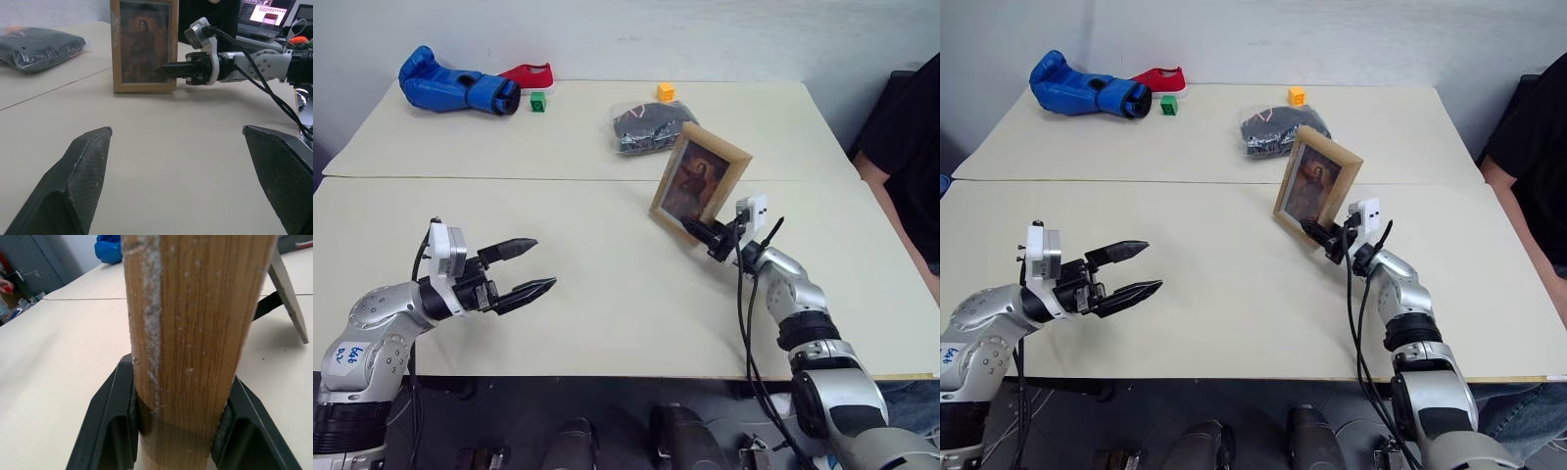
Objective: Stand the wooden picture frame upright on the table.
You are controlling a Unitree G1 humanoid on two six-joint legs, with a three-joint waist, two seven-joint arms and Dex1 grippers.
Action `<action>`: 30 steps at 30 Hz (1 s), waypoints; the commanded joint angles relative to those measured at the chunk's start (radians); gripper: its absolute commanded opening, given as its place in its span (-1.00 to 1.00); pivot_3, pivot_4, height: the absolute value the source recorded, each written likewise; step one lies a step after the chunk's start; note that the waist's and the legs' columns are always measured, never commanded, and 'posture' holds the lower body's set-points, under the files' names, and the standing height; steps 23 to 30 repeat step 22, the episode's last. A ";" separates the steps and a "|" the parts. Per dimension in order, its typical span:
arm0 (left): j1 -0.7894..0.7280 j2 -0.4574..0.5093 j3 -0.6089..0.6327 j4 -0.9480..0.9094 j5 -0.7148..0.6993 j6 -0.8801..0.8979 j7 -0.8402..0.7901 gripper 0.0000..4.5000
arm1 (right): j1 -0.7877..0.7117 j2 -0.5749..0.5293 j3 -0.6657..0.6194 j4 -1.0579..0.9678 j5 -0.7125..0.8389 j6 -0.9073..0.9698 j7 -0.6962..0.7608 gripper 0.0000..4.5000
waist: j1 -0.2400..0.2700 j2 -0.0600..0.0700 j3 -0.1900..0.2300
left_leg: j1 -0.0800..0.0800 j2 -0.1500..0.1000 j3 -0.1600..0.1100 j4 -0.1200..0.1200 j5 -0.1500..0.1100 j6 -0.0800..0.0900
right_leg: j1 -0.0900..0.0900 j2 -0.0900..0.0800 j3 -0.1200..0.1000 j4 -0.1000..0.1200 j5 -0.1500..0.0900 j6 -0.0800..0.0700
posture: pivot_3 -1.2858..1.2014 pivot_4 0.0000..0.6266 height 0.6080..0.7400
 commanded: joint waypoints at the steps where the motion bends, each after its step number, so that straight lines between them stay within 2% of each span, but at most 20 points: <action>1: 0.001 -0.001 0.036 -0.033 0.004 -0.009 0.002 1.00 | 0.024 -0.031 -0.021 0.006 -0.066 -0.002 -0.031 -0.43 | 0.000 0.000 0.000 | 0.000 0.000 0.000 0.000 0.000 0.000 | 0.000 0.000 0.000 0.000 0.000 0.000 | 0.03 -0.52 1.00; 3: 0.004 0.000 0.038 -0.033 0.012 -0.012 0.000 1.00 | 0.033 -0.049 -0.014 -0.019 -0.085 0.009 -0.017 -0.12 | 0.002 0.000 0.000 | 0.000 0.000 0.000 0.000 0.000 0.000 | 0.000 0.000 0.000 0.000 0.000 0.000 | 0.03 -0.52 1.00; 6: 0.006 0.005 0.037 -0.025 0.032 -0.023 -0.009 1.00 | 0.051 -0.062 -0.019 -0.065 -0.102 0.021 -0.003 0.24 | 0.010 0.000 0.000 | -0.001 0.000 -0.001 0.000 0.000 0.001 | 0.000 0.000 -0.001 -0.001 0.000 0.000 | 0.03 -0.52 1.00; 9: 0.016 0.009 0.046 -0.016 0.047 -0.029 -0.017 1.00 | 0.101 -0.102 -0.019 -0.148 -0.111 0.061 0.037 0.76 | 0.011 0.000 0.000 | -0.002 0.000 0.000 -0.001 -0.001 0.001 | 0.000 0.000 -0.001 -0.001 0.000 0.000 | 0.03 -0.52 1.00; 11: 0.033 0.018 0.055 -0.004 0.069 -0.047 -0.027 1.00 | 0.155 -0.145 -0.023 -0.229 -0.107 0.094 0.073 0.97 | 0.013 0.000 0.000 | -0.002 0.000 -0.001 -0.001 -0.001 0.001 | 0.000 0.000 -0.001 -0.001 0.000 0.000 | 0.03 -0.52 1.00; 15: 0.083 0.036 0.078 0.044 0.161 -0.139 -0.033 1.00 | 0.308 -0.249 -0.082 -0.441 -0.071 0.075 0.160 0.97 | 0.014 0.000 0.000 | -0.002 0.000 -0.001 -0.001 -0.001 0.002 | 0.000 0.000 -0.001 -0.003 0.000 0.000 | 0.03 -0.52 1.00; 17: 0.127 0.054 0.082 0.099 0.269 -0.245 -0.020 1.00 | 0.449 -0.331 -0.101 -0.564 -0.146 -0.221 0.282 0.97 | 0.014 0.001 0.000 | -0.002 0.000 -0.001 -0.002 -0.002 0.002 | 0.000 0.000 -0.001 -0.008 0.000 0.000 | 0.03 -0.52 1.00; 20: 0.166 0.064 0.095 0.146 0.313 -0.319 -0.039 1.00 | 0.568 -0.389 -0.122 -0.632 -0.177 -0.419 0.356 0.97 | 0.010 0.002 0.000 | 0.000 0.000 0.001 -0.006 -0.003 0.004 | 0.001 0.001 0.000 -0.010 0.000 0.000 | 0.03 -0.52 1.00; 22: 0.182 0.063 0.101 0.173 0.340 -0.365 -0.031 1.00 | 0.603 -0.401 -0.138 -0.639 -0.182 -0.480 0.351 0.97 | 0.006 0.000 0.001 | 0.006 0.000 0.003 -0.008 -0.004 0.007 | 0.004 0.002 0.002 -0.009 0.000 0.000 | 0.03 -0.52 1.00; 30: 0.182 0.063 0.101 0.173 0.340 -0.365 -0.031 1.00 | 0.603 -0.401 -0.138 -0.639 -0.182 -0.480 0.351 0.97 | 0.006 0.000 0.001 | 0.006 0.000 0.003 -0.008 -0.004 0.007 | 0.004 0.002 0.002 -0.009 0.000 0.000 | 0.03 -0.52 1.00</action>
